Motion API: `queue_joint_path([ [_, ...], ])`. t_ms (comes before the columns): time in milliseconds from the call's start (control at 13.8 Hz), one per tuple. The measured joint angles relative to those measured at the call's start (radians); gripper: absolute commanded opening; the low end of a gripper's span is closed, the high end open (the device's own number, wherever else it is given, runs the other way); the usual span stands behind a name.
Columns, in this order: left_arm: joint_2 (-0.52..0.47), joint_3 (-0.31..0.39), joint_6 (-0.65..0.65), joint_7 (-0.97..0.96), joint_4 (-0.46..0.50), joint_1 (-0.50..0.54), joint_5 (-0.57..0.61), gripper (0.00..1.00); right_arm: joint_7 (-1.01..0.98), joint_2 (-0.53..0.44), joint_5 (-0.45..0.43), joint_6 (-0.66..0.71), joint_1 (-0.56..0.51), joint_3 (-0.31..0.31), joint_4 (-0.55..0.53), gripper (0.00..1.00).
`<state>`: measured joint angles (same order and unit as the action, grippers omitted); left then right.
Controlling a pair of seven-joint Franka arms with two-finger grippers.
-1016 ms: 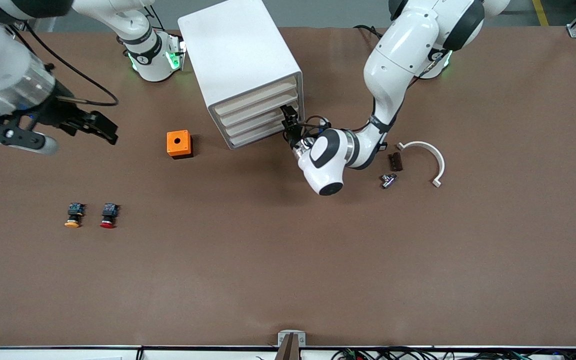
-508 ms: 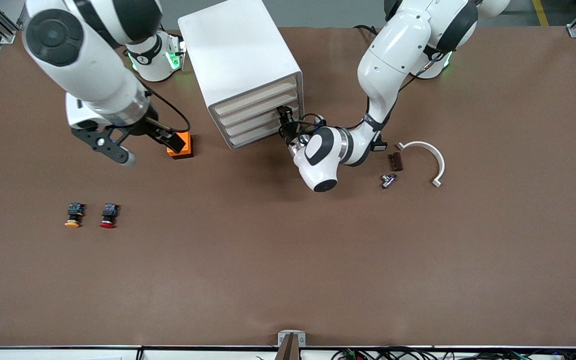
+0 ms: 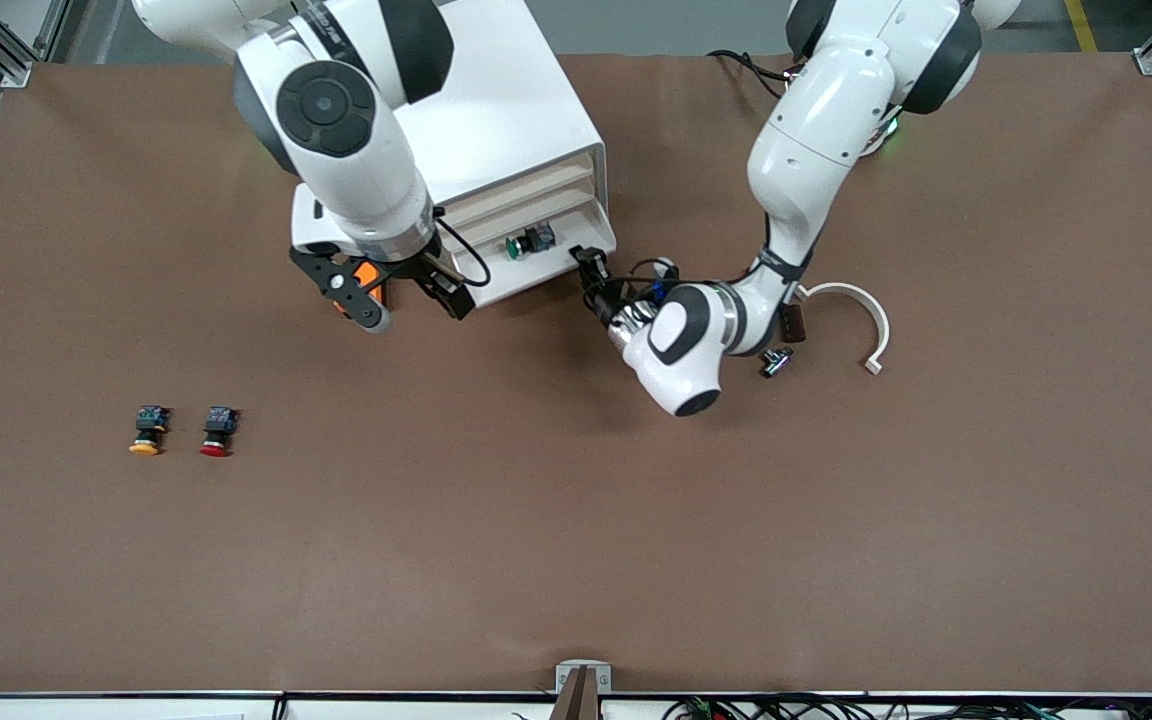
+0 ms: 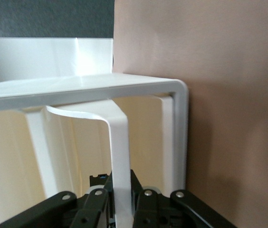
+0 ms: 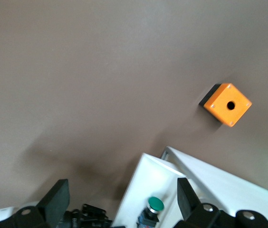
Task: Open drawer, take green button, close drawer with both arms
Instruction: 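Lower the right gripper into the drawer over the green button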
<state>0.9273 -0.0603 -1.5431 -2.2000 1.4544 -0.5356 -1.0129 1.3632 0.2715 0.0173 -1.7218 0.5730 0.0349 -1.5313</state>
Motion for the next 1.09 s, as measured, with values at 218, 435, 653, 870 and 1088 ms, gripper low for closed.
queue_joint_path([
  [218, 0.002, 0.001, -0.001, 0.001, -0.030, 0.048, 0.017, 0.05, 0.099, 0.048, 0.002, -0.070, 0.022, 0.000, -0.001, 1.00],
  [435, 0.005, 0.002, -0.010, 0.045, -0.042, 0.068, 0.020, 1.00, 0.218, 0.110, 0.003, -0.145, 0.062, 0.000, -0.001, 1.00],
  [653, 0.005, 0.006, -0.011, 0.095, -0.061, 0.112, 0.020, 1.00, 0.292, 0.162, 0.003, -0.176, 0.120, 0.001, 0.000, 1.00],
  [870, 0.002, 0.007, -0.007, 0.102, -0.098, 0.131, 0.029, 1.00, 0.346, 0.188, 0.003, -0.177, 0.153, 0.000, 0.000, 1.00],
  [1088, -0.029, 0.008, 0.011, 0.104, -0.158, 0.150, 0.138, 1.00, 0.390, 0.208, 0.003, -0.174, 0.183, 0.000, -0.015, 1.00],
])
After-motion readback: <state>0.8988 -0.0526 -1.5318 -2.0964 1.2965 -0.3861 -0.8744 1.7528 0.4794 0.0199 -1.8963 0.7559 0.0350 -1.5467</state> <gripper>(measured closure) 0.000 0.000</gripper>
